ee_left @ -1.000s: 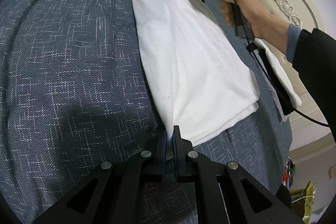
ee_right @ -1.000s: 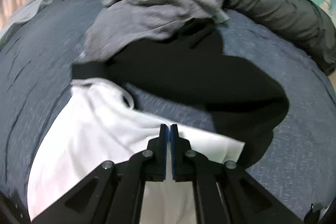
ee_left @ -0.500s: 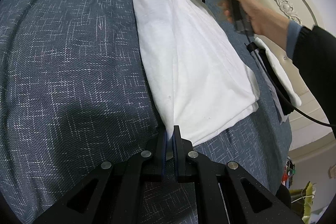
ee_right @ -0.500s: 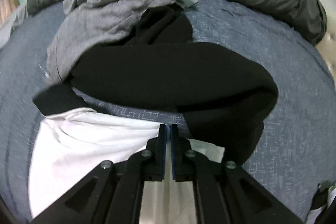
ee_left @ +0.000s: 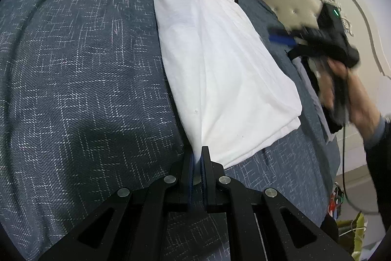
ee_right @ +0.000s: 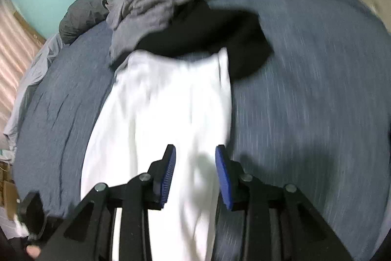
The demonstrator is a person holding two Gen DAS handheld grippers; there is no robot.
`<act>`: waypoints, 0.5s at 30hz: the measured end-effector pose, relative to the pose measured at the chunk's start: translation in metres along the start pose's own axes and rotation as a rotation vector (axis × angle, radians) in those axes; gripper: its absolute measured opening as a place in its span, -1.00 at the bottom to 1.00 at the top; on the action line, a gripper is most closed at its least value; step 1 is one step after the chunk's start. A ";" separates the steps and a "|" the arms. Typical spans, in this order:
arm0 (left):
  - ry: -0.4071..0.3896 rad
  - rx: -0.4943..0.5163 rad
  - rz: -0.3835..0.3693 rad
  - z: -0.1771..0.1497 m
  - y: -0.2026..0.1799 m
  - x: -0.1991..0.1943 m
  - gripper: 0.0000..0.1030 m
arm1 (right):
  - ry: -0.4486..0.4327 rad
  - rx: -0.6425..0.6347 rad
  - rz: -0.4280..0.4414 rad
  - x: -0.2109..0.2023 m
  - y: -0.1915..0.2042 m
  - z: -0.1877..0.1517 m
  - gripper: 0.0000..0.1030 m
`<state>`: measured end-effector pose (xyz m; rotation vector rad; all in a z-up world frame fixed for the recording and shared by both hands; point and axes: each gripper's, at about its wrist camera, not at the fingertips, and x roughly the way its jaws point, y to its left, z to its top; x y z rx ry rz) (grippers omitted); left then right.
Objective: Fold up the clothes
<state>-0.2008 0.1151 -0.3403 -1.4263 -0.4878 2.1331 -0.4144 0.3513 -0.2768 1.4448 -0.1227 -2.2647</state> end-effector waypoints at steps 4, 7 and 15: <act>0.001 -0.003 -0.003 0.001 0.001 -0.001 -0.90 | 0.024 0.009 0.043 -0.012 0.005 -0.047 -0.35; 0.002 -0.007 -0.006 0.001 0.002 -0.002 -0.90 | 0.029 0.044 0.039 -0.019 0.002 -0.071 -0.35; 0.003 -0.014 -0.013 0.001 0.002 -0.004 -0.90 | 0.036 0.068 0.039 -0.027 -0.003 -0.106 -0.51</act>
